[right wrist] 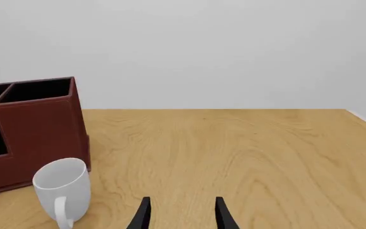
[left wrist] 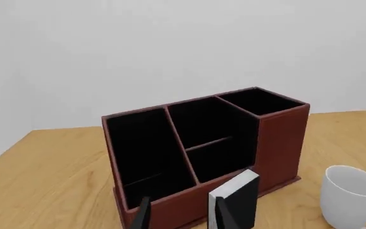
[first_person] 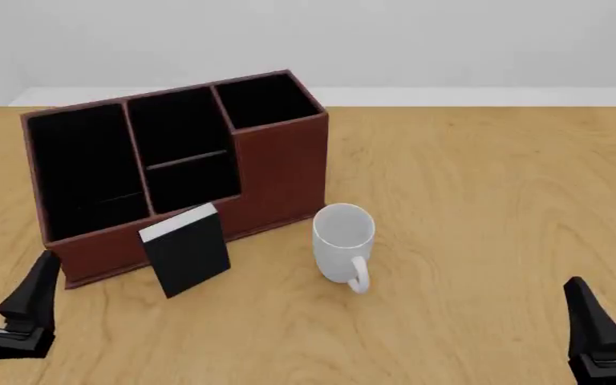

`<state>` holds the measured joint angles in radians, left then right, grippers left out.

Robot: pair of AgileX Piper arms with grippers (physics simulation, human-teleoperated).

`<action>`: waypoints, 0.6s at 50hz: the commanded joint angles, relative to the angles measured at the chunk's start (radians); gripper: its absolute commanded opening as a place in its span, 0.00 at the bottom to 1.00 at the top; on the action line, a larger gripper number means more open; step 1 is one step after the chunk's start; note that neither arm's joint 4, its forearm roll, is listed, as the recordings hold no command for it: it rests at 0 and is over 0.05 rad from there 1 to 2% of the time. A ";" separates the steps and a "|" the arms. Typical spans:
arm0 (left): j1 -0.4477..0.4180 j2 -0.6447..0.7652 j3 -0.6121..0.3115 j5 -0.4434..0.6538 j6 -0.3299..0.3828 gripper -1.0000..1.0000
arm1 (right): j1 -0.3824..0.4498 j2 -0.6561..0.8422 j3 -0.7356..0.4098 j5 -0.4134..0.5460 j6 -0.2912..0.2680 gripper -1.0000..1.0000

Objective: Pick up the book and place it in the front compartment of the caddy.

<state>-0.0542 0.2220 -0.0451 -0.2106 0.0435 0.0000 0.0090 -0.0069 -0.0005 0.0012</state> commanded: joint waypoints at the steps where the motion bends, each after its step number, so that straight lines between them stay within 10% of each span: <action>1: -0.107 0.212 -0.165 -0.061 0.062 1.00 | 0.000 0.002 -0.001 -0.001 0.000 1.00; 30: -0.410 0.774 -0.957 0.535 0.319 1.00 | 0.000 0.009 -0.001 -0.008 0.000 1.00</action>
<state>-0.3796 0.8397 -0.7832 0.1304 0.2775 0.0000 0.0175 -0.0085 -0.0072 0.0014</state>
